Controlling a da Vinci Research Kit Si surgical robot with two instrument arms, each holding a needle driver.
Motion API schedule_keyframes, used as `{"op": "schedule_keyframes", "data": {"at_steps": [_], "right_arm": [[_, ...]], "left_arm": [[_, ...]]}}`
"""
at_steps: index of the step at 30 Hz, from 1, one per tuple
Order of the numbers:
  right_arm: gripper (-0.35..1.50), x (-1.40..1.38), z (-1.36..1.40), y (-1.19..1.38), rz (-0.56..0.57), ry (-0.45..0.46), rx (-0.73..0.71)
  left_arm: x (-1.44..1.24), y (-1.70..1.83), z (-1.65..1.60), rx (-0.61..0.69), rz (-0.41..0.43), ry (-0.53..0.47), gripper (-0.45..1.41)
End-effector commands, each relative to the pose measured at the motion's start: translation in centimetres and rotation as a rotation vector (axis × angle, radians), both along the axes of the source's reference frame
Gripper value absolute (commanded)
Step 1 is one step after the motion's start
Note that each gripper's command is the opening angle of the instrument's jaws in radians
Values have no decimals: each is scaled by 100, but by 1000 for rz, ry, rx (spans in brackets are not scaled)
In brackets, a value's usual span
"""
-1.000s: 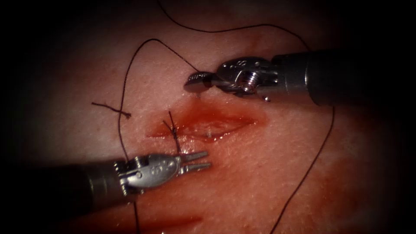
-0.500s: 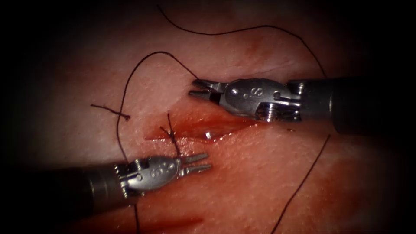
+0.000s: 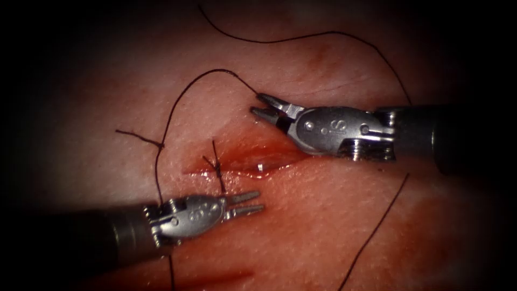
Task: Wound Closure
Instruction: Push needle through tissue above incision with right end-effector
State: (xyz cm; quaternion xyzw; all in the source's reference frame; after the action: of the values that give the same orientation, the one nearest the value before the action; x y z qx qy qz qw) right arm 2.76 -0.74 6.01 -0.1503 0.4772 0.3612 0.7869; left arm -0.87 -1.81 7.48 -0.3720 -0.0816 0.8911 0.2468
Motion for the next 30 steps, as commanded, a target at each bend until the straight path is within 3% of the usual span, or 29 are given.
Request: {"op": "schedule_keyframes", "data": {"at_steps": [1,10,19,27,30], "right_arm": [[-35,6,0,8,1,-1,-12],[-35,14,3,22,-61,-46,90],[-35,36,20,47,-129,-74,402],[-35,32,42,36,-228,-147,716],[-35,27,48,29,-259,-167,897]], "left_arm": [[-5,-1,5,-1,2,-1,2],[-6,-1,6,-1,1,0,1],[-5,1,10,-2,3,-2,1],[-2,3,9,1,6,-4,1],[-2,6,9,3,6,-4,1]]}}
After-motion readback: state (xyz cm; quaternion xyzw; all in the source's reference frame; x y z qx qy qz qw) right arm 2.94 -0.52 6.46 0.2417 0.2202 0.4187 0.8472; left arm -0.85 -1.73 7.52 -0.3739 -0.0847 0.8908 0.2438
